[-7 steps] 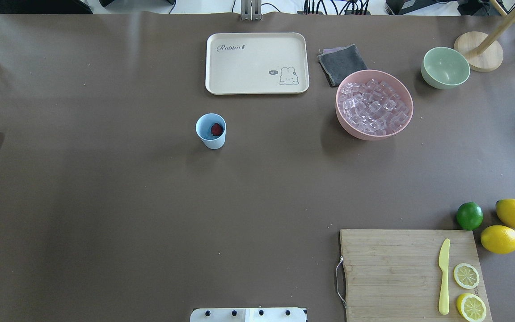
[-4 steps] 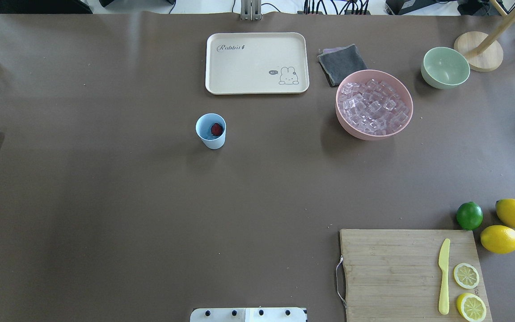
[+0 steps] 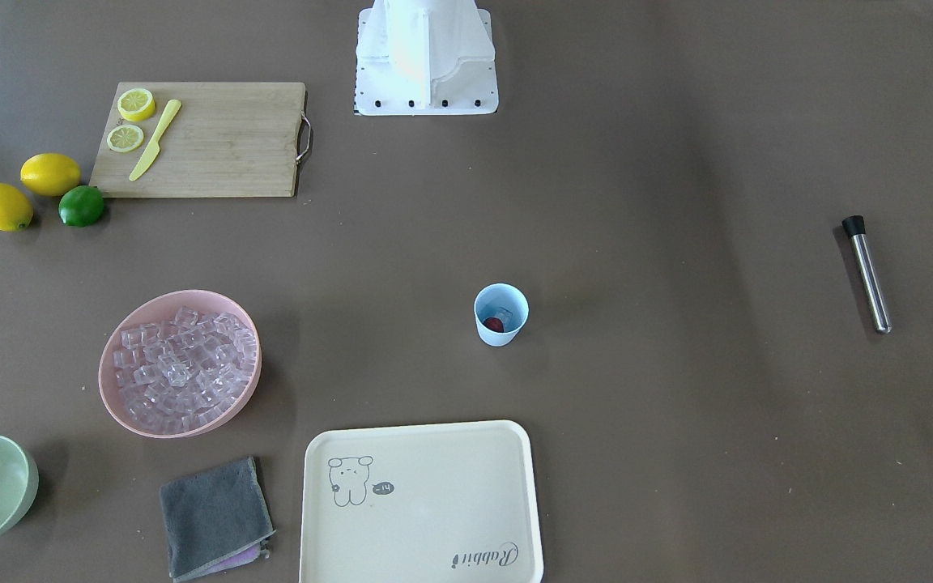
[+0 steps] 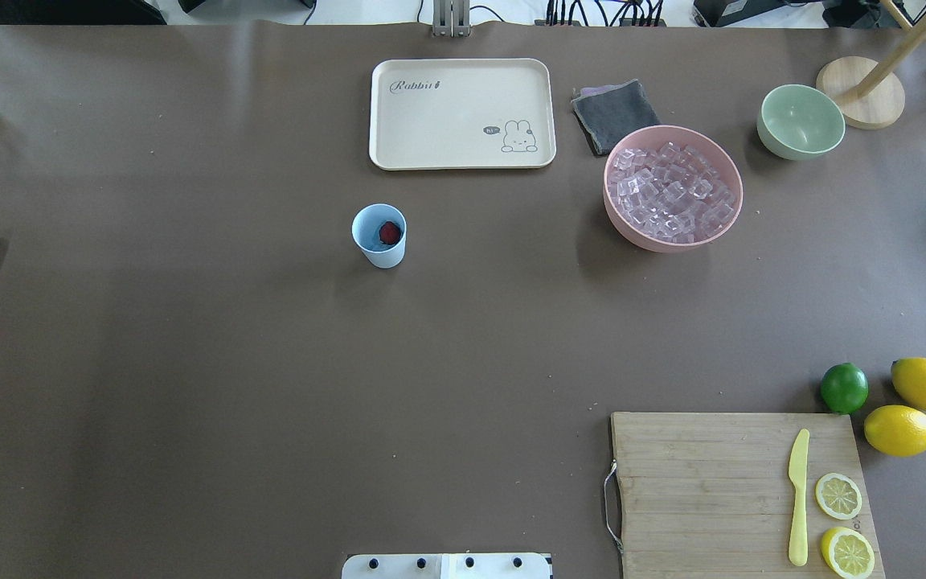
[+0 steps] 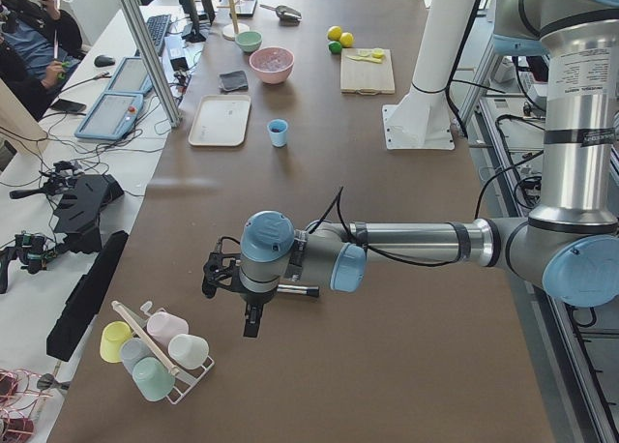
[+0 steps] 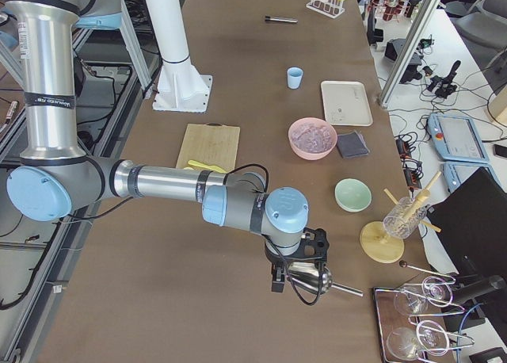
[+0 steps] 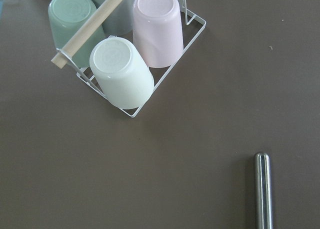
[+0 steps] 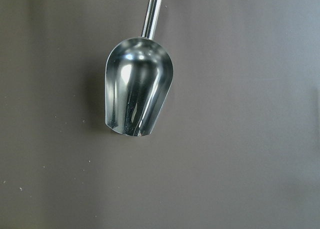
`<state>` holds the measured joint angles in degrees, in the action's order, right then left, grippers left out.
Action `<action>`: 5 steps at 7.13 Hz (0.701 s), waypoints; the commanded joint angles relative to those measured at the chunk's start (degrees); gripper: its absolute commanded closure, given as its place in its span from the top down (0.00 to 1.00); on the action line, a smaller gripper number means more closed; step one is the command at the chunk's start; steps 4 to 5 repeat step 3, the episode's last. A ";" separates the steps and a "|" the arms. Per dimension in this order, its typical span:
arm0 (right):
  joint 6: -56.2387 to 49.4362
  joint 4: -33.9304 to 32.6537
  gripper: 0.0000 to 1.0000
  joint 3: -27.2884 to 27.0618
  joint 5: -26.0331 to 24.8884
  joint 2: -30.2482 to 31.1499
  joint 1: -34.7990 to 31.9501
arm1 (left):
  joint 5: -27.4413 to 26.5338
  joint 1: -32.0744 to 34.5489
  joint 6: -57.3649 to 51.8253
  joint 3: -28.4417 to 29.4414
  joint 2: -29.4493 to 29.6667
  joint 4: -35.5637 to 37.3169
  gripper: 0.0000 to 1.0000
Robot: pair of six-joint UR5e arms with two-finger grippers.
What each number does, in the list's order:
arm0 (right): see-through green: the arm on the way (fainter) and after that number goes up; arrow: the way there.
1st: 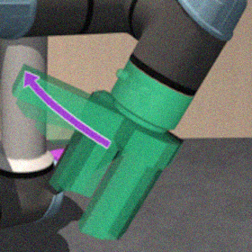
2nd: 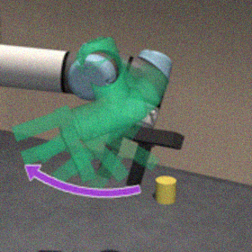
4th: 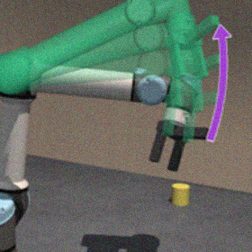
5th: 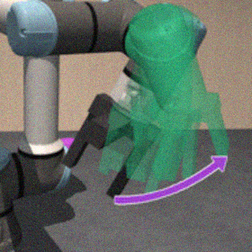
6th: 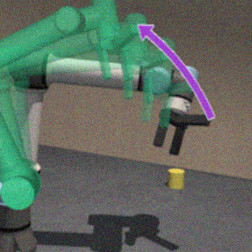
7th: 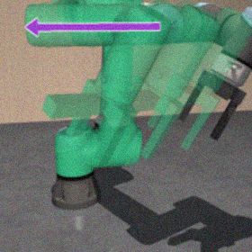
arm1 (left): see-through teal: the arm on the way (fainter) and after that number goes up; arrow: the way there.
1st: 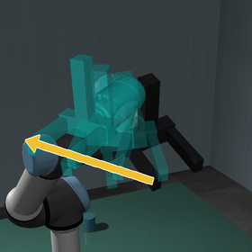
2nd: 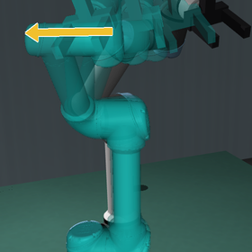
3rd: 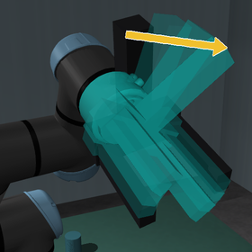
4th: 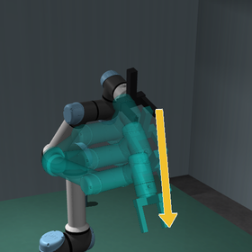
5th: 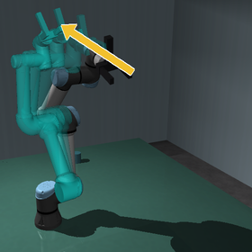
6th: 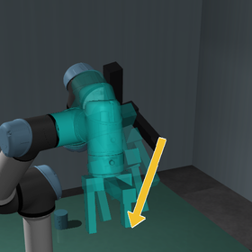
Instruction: Mash ice and strawberries in cup
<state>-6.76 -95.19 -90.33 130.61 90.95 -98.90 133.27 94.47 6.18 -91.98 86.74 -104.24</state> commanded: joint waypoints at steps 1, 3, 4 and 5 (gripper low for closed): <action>1.39 0.00 0.99 2.25 -0.18 -0.51 0.11 | -0.46 -0.08 -0.29 0.31 -0.25 0.35 0.98; 1.40 0.09 0.99 2.88 0.35 -0.69 0.11 | -0.03 -0.08 -0.20 0.23 -0.25 0.35 0.98; 1.40 0.09 0.99 2.88 0.35 -0.69 0.11 | -0.03 -0.08 -0.20 0.23 -0.25 0.35 0.98; 1.40 0.09 0.99 2.88 0.35 -0.69 0.11 | -0.03 -0.08 -0.20 0.23 -0.25 0.35 0.98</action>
